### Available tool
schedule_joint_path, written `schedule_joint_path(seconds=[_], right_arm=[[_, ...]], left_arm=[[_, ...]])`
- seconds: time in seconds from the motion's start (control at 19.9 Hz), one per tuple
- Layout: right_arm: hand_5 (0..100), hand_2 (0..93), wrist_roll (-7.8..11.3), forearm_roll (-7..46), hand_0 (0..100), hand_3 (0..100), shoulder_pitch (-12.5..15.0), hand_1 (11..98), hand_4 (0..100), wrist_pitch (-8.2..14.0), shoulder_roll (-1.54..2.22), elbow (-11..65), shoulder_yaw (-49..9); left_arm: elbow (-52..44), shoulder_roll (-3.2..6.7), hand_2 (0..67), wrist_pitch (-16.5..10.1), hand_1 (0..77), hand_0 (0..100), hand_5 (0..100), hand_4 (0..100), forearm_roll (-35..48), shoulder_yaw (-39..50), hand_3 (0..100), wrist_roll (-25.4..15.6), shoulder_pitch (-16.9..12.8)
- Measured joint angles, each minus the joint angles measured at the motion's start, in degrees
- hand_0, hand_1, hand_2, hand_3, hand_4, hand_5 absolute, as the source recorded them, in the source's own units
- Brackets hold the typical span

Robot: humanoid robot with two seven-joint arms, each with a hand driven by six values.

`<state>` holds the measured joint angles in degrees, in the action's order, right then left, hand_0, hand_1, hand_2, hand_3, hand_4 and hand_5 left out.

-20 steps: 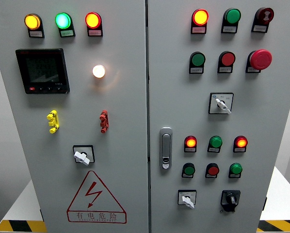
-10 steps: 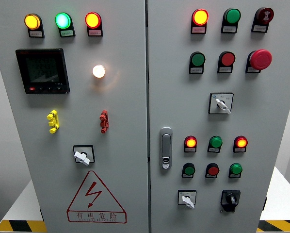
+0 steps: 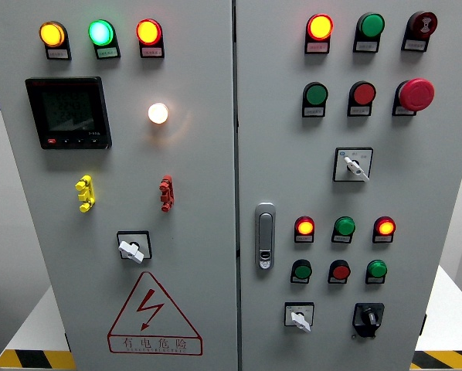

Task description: Trip black knob to open circuit

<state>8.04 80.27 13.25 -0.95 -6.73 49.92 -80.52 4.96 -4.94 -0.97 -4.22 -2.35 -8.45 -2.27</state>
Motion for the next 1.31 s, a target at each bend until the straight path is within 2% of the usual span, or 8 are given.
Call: schedule_joint_path(seconds=[0.25, 0.4, 0.55, 0.8, 0.95, 1.05, 1.2, 1.31], right_arm=[[35, 7.2, 0.05, -0.08, 59, 27, 4.35, 48.9, 17, 2.10, -0.03, 17.30, 0.75], [42, 7.7, 0.05, -0.14, 60, 30, 6.00, 49.2, 22, 5.82, 0.41, 24.17, 2.91], [47, 8.0, 0.06, 0.52, 61, 33, 6.38, 50.0, 25, 9.47, 0.52, 29.23, 3.63], [56, 8.8, 0.07, 3.62, 62, 37, 7.25, 51.1, 32, 11.04, 0.40, 36.64, 3.99], [60, 8.9, -0.13, 5.16, 62, 40, 7.88, 52.0, 36, 11.47, 0.65, 41.41, 4.05], [61, 8.9, -0.27, 6.72, 63, 41, 6.95, 52.2, 38, 11.56, 0.92, 42.49, 3.73], [63, 8.9, -0.56, 7.43, 62, 42, 3.90, 53.2, 39, 11.63, 1.71, 42.70, 3.31], [64, 8.5, -1.06, 7.51, 62, 42, 1.73, 53.9, 42, 11.64, 1.84, 42.73, 3.29]], left_arm=[[-0.02, 0.02, 12.7, 0.00, 4.0, 0, 2, 7, 0.00, -0.01, 21, 0.00, -0.02], [-0.01, 0.02, 12.7, 0.00, 4.0, 0, 2, 7, 0.00, -0.02, 21, 0.01, -0.01], [-0.01, 0.02, 12.7, 0.00, 3.9, 0, 2, 7, 0.00, -0.02, 21, 0.01, 0.02], [-0.03, -0.01, 12.7, 0.00, 3.9, 0, 2, 7, 0.00, 0.00, 21, 0.01, -0.02], [-0.03, 0.01, 12.7, 0.00, 3.9, 0, 2, 7, 0.00, 0.02, 21, 0.01, 0.00], [-0.02, 0.01, 12.7, 0.00, 4.0, 0, 2, 7, 0.00, 0.00, 21, 0.01, 0.00], [-0.02, 0.02, 12.7, 0.00, 4.0, 0, 2, 7, 0.00, -0.01, 21, 0.01, 0.00], [-0.01, 0.01, 12.7, 0.00, 3.9, 0, 2, 7, 0.00, 0.00, 21, 0.01, 0.01]])
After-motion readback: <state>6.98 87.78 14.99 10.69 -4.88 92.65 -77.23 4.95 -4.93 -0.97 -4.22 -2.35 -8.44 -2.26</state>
